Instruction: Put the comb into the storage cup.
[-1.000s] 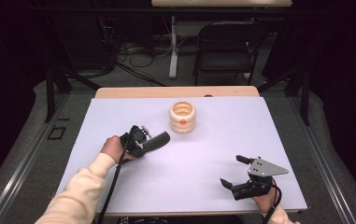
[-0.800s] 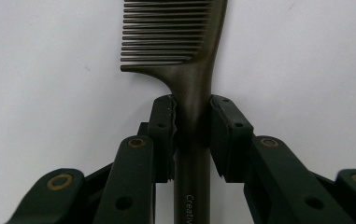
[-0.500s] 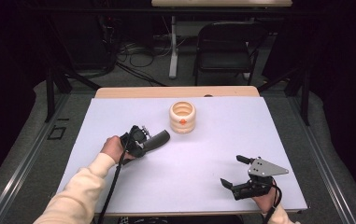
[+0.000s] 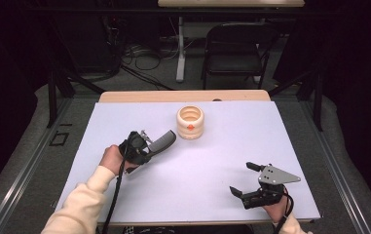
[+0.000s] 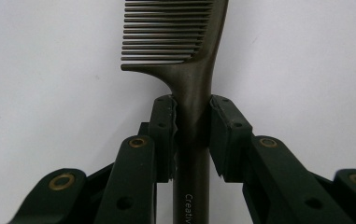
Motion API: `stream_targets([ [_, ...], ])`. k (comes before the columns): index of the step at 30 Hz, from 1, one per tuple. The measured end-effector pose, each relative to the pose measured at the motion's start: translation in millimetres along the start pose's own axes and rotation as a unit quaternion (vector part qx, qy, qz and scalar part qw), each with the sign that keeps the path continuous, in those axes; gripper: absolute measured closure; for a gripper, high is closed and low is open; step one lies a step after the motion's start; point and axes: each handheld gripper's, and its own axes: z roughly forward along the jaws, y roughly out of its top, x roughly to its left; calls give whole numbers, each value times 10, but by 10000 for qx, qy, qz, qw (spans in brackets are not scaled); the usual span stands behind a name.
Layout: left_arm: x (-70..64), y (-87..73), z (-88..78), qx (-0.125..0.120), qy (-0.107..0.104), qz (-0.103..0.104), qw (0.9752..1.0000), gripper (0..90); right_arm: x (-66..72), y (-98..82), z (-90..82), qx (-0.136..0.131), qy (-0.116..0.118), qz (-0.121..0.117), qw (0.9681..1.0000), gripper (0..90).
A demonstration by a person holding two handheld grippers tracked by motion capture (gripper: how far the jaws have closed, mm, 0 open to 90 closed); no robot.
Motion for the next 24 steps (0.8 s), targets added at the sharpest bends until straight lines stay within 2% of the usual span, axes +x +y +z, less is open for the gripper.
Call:
stream_targets([
  [6,-3,-88,-46,-271,-66,-114,9995,720,-1,-1,2,1,-3,2,10000,2],
  [9,-19,-124,-69,-438,-32,-168,9989,720,0,-1,5,3,0,12,10000,3],
  [17,-26,-219,-88,-766,-47,-356,9964,720,-1,-2,2,2,-1,-3,10000,2],
  [24,-37,-287,-100,-1015,-62,-430,9939,720,1,-1,4,8,2,14,10000,2],
])
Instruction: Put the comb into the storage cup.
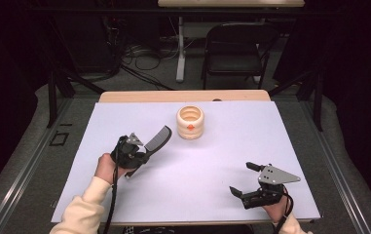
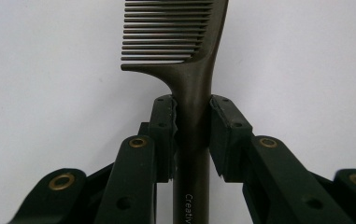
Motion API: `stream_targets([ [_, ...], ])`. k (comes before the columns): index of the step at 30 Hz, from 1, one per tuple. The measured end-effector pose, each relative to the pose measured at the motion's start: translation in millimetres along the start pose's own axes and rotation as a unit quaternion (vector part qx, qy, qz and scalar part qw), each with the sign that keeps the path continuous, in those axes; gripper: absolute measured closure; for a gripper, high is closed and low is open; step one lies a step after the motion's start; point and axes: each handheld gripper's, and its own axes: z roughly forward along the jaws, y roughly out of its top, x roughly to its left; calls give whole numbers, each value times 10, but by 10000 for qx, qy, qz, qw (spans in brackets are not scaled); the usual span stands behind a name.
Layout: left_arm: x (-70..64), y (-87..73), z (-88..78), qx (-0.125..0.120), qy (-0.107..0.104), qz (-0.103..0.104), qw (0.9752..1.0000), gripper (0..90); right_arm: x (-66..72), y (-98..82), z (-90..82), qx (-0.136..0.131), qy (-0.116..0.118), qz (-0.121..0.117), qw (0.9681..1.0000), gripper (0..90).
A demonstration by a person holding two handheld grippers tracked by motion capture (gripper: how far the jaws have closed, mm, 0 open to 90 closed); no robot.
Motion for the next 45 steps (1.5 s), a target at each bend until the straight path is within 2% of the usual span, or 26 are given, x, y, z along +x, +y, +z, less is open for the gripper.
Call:
stream_targets([
  [15,-1,-57,-33,-304,83,-74,9995,720,-7,-4,5,11,9,-2,10000,2],
  [27,-1,-61,-25,-395,76,-88,9992,720,-4,-2,9,13,26,5,10000,2],
  [35,12,-73,-43,-576,71,-194,9981,720,-2,0,10,11,23,-7,10000,2],
  [41,6,-70,-50,-655,108,-191,9976,720,-2,0,6,2,9,-9,10000,2],
  [45,18,-67,-49,-783,115,-272,9965,720,-3,4,4,-4,2,-12,10000,3],
])
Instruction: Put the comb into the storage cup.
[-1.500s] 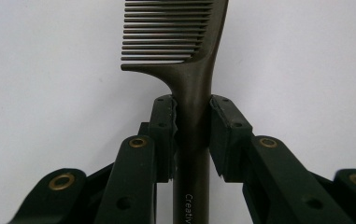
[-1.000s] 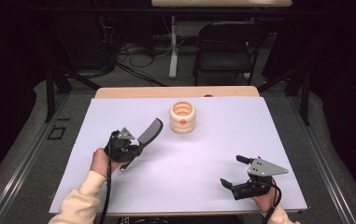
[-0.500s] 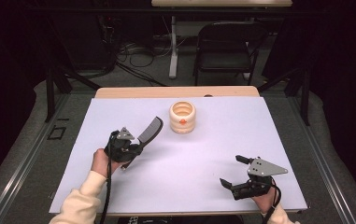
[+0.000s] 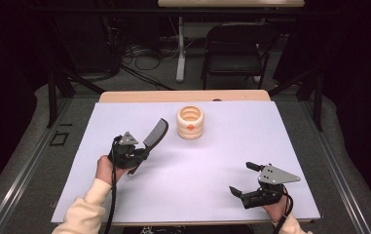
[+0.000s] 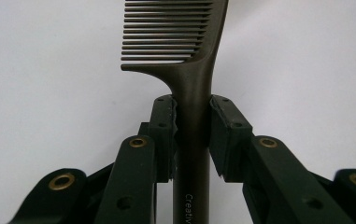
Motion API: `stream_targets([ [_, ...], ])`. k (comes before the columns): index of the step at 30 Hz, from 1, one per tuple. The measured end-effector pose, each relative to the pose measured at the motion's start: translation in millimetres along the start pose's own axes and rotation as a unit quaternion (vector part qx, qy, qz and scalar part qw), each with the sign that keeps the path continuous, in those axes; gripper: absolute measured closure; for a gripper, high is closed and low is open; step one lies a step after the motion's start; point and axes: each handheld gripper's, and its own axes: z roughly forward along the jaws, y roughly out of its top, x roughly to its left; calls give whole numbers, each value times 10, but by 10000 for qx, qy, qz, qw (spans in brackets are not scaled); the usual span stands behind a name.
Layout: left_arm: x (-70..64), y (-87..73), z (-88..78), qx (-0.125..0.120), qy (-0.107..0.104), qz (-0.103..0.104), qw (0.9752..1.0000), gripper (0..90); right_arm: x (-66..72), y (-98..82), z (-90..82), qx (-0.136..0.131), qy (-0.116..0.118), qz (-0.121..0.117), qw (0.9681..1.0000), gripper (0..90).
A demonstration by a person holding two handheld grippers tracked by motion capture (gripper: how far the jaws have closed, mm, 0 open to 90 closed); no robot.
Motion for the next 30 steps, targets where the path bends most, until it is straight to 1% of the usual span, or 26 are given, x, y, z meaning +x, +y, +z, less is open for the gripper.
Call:
stream_targets([
  [6,6,-2,-2,-83,22,-42,10000,720,-3,0,6,13,-11,16,10000,3],
  [10,-6,2,-12,-117,59,-13,9999,720,-4,0,6,4,0,25,10000,3],
  [13,-1,0,-10,-180,64,-55,9998,720,-4,-1,7,10,0,18,10000,3],
  [17,-3,6,-21,-270,122,-57,9995,720,-3,-3,0,-6,-1,28,10000,3],
  [23,-10,22,-6,-381,126,-101,9991,720,-1,-2,1,10,12,23,10000,3],
  [25,-9,30,-4,-389,130,-90,9991,720,-2,-1,2,-4,11,0,10000,3],
  [30,-11,43,5,-452,127,-136,9988,720,1,-1,1,-10,9,-3,10000,3],
])
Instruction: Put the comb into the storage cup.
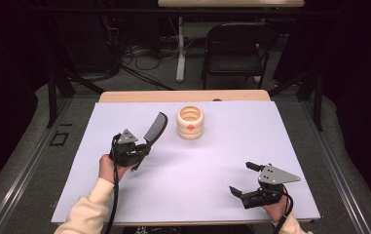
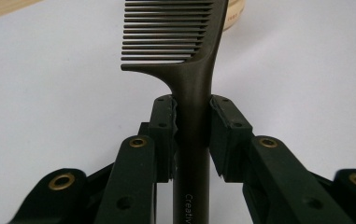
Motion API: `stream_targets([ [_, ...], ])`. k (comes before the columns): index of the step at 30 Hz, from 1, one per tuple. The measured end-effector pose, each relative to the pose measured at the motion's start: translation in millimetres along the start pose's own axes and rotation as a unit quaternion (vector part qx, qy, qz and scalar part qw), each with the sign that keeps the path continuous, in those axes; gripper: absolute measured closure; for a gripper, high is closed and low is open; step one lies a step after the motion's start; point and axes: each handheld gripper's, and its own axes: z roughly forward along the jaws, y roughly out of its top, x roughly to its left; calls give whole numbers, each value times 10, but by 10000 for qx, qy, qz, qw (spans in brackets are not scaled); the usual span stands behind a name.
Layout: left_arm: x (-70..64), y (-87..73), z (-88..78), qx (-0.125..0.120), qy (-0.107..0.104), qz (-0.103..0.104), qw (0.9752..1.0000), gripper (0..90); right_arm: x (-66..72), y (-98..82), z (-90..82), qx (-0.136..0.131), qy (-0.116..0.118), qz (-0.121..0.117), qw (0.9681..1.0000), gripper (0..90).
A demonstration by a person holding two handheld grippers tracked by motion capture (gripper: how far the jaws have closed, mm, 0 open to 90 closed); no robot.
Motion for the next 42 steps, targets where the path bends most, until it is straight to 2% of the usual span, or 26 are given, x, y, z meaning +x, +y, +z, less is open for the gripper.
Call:
stream_targets([
  [6,18,12,9,-96,57,-44,9999,720,0,0,4,33,-14,-1,10000,3],
  [23,73,53,100,-321,22,-276,9991,720,2,1,0,36,-31,-7,10000,3],
  [30,75,118,98,-533,66,-349,9979,720,6,2,-5,24,-31,10,10000,3],
  [42,76,221,130,-762,69,-407,9962,720,1,0,-4,22,-27,12,10000,3],
])
